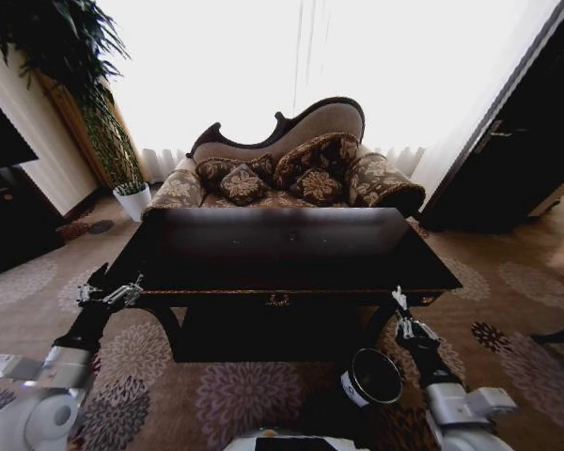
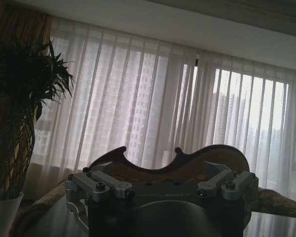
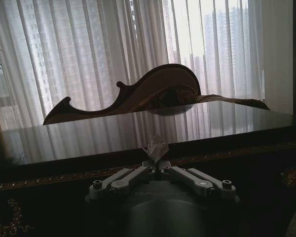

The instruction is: Move to the front of the table and place the trash on the table into the trash bin.

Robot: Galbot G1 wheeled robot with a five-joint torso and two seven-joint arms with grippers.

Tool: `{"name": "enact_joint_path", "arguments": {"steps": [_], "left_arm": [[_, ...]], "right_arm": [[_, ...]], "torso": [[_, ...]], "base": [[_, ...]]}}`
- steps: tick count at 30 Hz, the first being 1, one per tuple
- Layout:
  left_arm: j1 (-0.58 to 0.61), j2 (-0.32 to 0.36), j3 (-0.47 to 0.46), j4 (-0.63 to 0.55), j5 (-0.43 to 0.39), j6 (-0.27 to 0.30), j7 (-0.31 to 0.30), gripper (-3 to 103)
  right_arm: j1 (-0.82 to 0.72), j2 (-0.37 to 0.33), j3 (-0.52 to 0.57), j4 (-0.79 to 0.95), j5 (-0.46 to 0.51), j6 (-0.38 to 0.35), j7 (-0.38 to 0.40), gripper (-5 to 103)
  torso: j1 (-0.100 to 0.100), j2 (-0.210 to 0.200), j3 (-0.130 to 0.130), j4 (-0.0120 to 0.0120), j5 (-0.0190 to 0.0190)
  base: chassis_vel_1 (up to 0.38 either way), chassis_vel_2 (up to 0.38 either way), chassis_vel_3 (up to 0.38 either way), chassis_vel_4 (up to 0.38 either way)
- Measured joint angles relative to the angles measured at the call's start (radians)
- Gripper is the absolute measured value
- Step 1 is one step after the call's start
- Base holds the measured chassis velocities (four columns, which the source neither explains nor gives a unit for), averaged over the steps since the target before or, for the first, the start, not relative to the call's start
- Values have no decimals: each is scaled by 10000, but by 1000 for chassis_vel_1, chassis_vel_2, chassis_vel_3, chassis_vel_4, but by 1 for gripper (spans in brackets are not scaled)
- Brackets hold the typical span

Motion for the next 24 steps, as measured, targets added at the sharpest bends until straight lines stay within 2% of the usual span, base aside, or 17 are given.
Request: {"name": "enact_joint_path", "arguments": {"steps": [3, 6, 8, 10, 12, 19, 20, 22, 24], "left_arm": [[11, -31, -101, -175, -107, 48, -5, 100], [151, -71, -465, -590, -386, 157, -30, 100], [169, -71, -507, -633, -416, 169, -33, 100], [343, -64, -772, -883, -540, 226, -51, 100], [403, -63, -832, -931, -554, 232, -53, 100], [921, -52, -1393, -1389, -743, 302, -68, 100], [1040, -58, -1497, -1493, -777, 311, -68, 100], [1092, -68, -1543, -1533, -787, 314, -68, 100], [1338, -147, -1685, -1720, -799, 326, -68, 100]], "right_arm": [[68, -10, -341, -773, -150, 278, -2, 1], [641, -217, -1010, -2841, -556, 572, -16, 1], [720, -252, -1082, -3066, -570, 570, -16, 1], [1324, -502, -1547, -4381, -280, 335, 46, 1], [1521, -591, -1648, -4704, -218, 256, 67, 1], [3362, -1591, -2263, -7521, -484, -35, 139, 1], [3789, -1926, -2521, -8202, -259, -55, 287, 1], [3960, -2056, -2637, -8486, -126, -79, 353, 1], [4762, -2510, -3077, -9884, 297, -164, 496, 1]], "torso": [[0, -1, 0, -2, -1], [0, -1, 0, 1, 3], [1, -1, 0, 0, 4], [2, -1, 0, -2, 4], [1, -1, 0, 0, 3], [1, -2, 1, -1, 4], [2, -1, 1, 2, 4], [2, -1, 0, 2, 2], [3, -2, 0, 2, 7]], "base": [[0, 0, 0, 0], [0, 0, 0, 0], [0, 0, 0, 0], [0, 0, 0, 0], [0, 0, 0, 0], [0, 0, 0, 0], [0, 0, 0, 0], [0, 0, 0, 0], [0, 0, 0, 0]]}}
